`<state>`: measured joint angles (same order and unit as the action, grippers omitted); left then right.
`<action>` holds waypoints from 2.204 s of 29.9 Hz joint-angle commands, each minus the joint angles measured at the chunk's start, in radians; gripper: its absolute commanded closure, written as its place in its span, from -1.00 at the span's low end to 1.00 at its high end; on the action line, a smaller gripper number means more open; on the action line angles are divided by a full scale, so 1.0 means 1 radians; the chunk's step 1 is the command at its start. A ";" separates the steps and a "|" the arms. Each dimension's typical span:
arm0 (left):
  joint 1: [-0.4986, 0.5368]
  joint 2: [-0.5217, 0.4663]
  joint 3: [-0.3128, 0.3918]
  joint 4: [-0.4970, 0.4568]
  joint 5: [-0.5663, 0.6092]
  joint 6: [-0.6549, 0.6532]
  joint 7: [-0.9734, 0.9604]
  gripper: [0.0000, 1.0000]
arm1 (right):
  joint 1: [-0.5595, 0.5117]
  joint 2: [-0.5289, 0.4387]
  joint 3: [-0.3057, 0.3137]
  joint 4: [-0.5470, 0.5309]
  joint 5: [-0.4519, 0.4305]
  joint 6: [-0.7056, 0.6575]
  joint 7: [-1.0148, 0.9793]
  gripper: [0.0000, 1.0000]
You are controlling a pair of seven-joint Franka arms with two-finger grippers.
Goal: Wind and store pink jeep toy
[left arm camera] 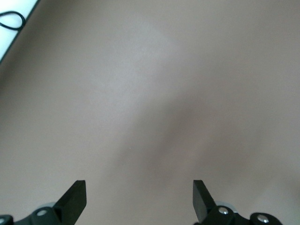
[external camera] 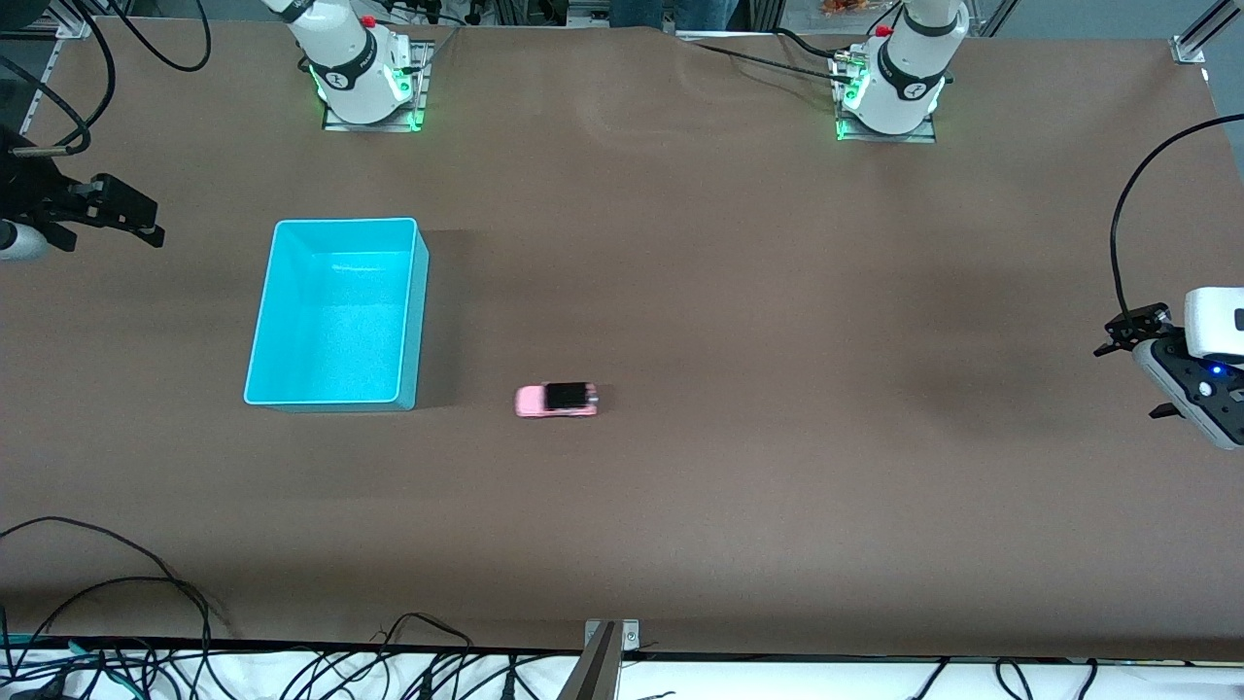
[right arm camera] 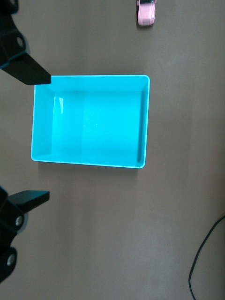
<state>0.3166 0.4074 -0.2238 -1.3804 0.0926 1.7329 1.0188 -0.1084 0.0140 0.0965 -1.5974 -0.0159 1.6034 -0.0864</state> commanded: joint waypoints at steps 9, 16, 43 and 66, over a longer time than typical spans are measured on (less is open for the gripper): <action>-0.037 -0.047 0.008 0.003 -0.013 -0.019 -0.126 -1.00 | -0.010 -0.014 0.006 -0.013 -0.010 0.001 0.005 -1.00; -0.037 -0.048 0.008 0.003 -0.017 -0.021 -0.137 -1.00 | -0.008 -0.011 -0.015 -0.013 -0.010 0.013 -0.013 -1.00; -0.059 -0.150 -0.177 0.003 -0.013 -0.271 -0.847 -1.00 | 0.087 0.086 -0.006 -0.013 -0.009 0.093 -0.306 -1.00; -0.336 -0.386 0.156 -0.261 -0.114 -0.107 -0.859 -1.00 | 0.228 0.352 0.008 0.004 0.008 0.225 -0.852 -1.00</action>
<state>0.0541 0.2101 -0.1515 -1.4202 0.0098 1.5129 0.1666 0.0754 0.2935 0.1052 -1.6075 -0.0139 1.7793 -0.8714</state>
